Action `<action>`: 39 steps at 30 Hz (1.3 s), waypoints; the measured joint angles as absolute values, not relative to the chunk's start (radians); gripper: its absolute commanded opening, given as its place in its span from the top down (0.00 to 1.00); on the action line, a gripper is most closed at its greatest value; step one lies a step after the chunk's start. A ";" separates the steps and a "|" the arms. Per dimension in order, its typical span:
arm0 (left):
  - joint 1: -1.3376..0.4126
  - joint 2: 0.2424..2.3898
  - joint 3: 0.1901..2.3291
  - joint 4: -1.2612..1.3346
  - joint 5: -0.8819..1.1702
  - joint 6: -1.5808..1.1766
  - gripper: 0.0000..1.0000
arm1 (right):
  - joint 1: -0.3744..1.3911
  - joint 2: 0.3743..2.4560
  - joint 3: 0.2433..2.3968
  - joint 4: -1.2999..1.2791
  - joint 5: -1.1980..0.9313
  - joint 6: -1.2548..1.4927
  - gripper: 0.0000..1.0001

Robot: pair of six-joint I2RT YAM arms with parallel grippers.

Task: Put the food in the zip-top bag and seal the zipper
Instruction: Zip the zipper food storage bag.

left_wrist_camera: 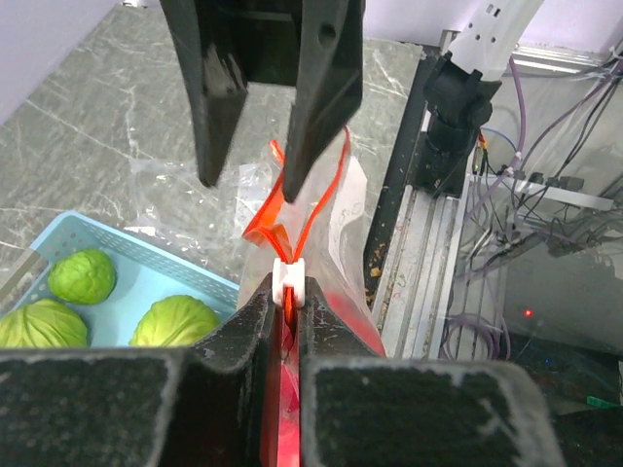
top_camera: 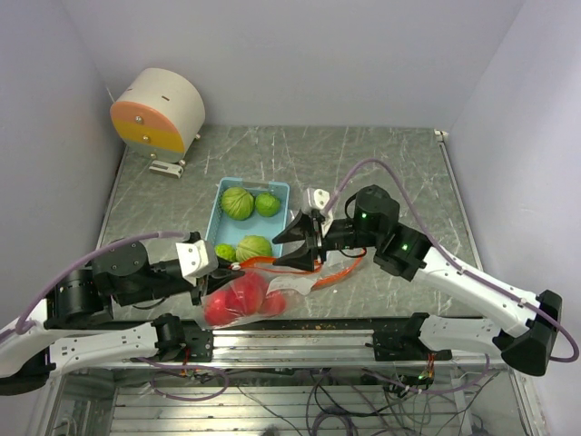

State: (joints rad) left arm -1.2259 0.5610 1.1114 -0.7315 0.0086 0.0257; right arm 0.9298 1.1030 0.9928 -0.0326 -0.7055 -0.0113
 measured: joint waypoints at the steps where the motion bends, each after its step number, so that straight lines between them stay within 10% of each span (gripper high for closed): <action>1: -1.226 0.561 1.109 -0.734 0.011 0.026 0.93 | 0.930 1.104 1.004 -0.019 -0.704 -0.008 0.49; 31: -1.226 0.634 1.076 -0.754 0.031 -0.019 0.93 | 1.002 1.239 1.053 0.306 -0.884 0.139 0.53; 39: -1.226 0.637 1.076 -0.755 0.026 -0.021 0.93 | 1.024 1.289 1.078 0.297 -0.881 0.142 0.69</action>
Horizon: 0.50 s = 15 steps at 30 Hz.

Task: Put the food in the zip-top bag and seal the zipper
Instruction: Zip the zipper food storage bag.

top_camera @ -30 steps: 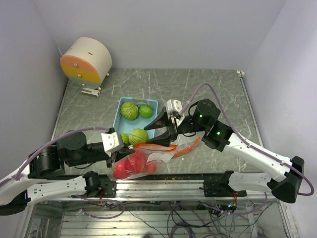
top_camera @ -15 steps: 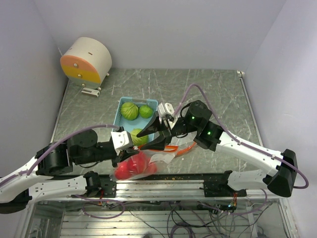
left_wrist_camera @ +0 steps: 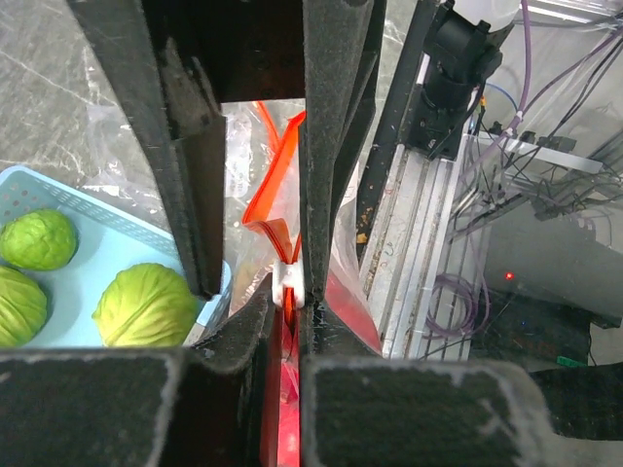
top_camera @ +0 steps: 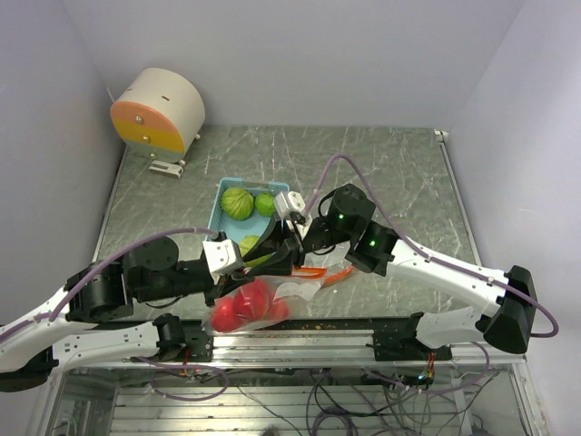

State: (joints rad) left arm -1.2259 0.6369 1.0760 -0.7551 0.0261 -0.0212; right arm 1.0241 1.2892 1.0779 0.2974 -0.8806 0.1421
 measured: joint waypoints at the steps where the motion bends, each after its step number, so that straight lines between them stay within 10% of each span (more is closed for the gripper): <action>1: -1.226 0.638 1.076 -0.756 0.026 -0.022 0.93 | 1.028 1.290 1.079 0.294 -0.881 0.142 0.72; 7: -1.225 0.632 1.072 -0.762 0.007 -0.027 0.93 | 1.031 1.289 1.080 0.286 -0.894 0.139 1.00; 15: -1.225 0.623 1.072 -0.770 0.003 -0.031 0.93 | 1.036 1.290 1.087 0.263 -0.876 0.116 1.00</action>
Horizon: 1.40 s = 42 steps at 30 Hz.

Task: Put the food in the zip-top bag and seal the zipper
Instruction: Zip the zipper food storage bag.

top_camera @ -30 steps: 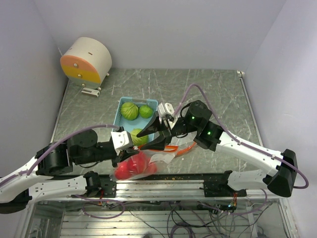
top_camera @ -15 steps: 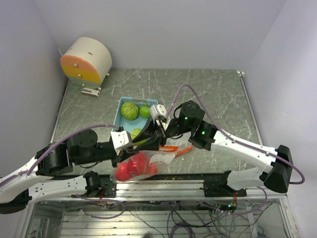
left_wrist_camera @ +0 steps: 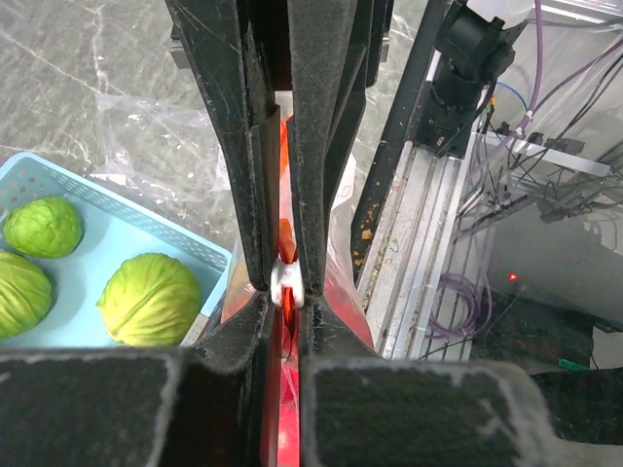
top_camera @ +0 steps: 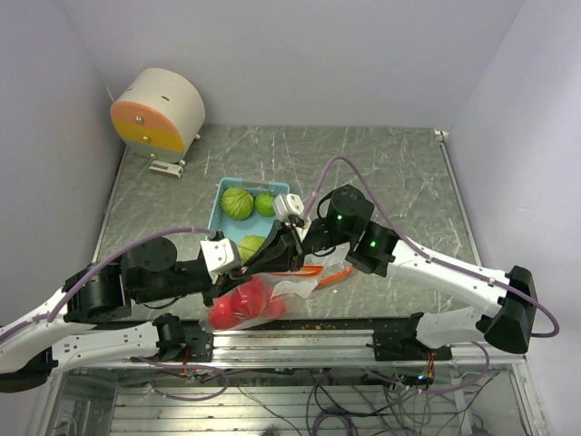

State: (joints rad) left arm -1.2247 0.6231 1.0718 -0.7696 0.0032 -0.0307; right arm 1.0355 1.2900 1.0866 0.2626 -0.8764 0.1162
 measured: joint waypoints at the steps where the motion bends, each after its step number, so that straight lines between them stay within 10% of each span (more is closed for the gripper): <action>1: -1.225 0.619 1.072 -0.771 0.002 -0.031 0.93 | 1.037 1.288 1.087 0.258 -0.872 0.112 1.00; 21: -1.226 0.519 1.085 -0.775 -0.007 -0.033 0.93 | 1.033 1.237 1.020 0.039 -0.720 0.010 1.00; 29: -1.226 0.551 1.080 -0.776 0.030 -0.025 0.60 | 1.033 1.237 1.020 0.038 -0.718 0.010 1.00; 42: -1.226 0.629 1.066 -0.776 0.078 0.012 0.59 | 1.033 1.237 1.052 0.002 -0.744 -0.021 1.00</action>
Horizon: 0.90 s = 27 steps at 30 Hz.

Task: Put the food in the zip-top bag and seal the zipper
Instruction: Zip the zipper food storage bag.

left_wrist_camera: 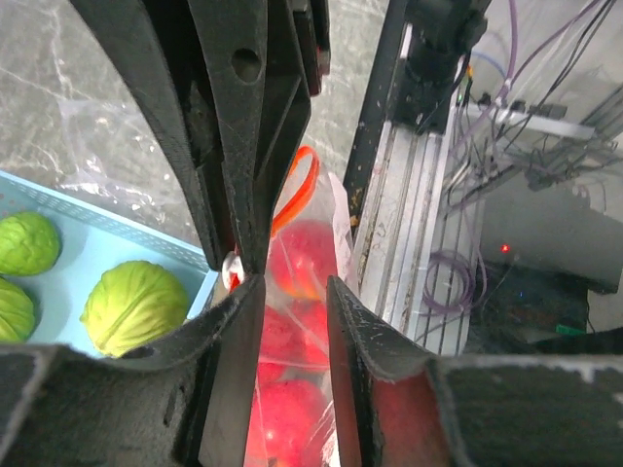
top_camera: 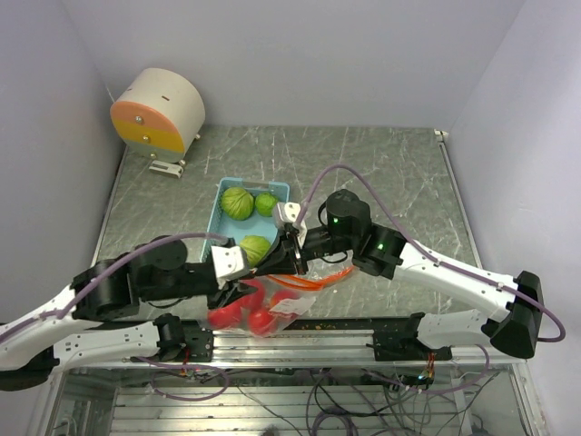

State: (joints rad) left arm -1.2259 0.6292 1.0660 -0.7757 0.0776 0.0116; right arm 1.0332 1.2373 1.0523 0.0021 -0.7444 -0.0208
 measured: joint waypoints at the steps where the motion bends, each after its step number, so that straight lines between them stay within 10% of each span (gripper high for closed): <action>1: -1.226 0.648 1.065 -0.775 0.078 0.012 0.60 | 1.033 1.237 1.056 0.001 -0.748 -0.022 1.00; 8: -1.226 0.733 1.041 -0.779 0.091 0.021 0.92 | 1.029 1.235 1.074 -0.014 -0.757 -0.035 1.00; 27: -1.226 0.675 1.033 -0.775 0.030 0.020 0.91 | 1.013 1.188 1.062 -0.051 -0.737 -0.067 1.00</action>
State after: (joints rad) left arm -1.2259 0.6746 1.0328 -0.7753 0.0303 0.0204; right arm 1.0134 1.1885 1.0618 -0.0513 -0.7368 -0.0669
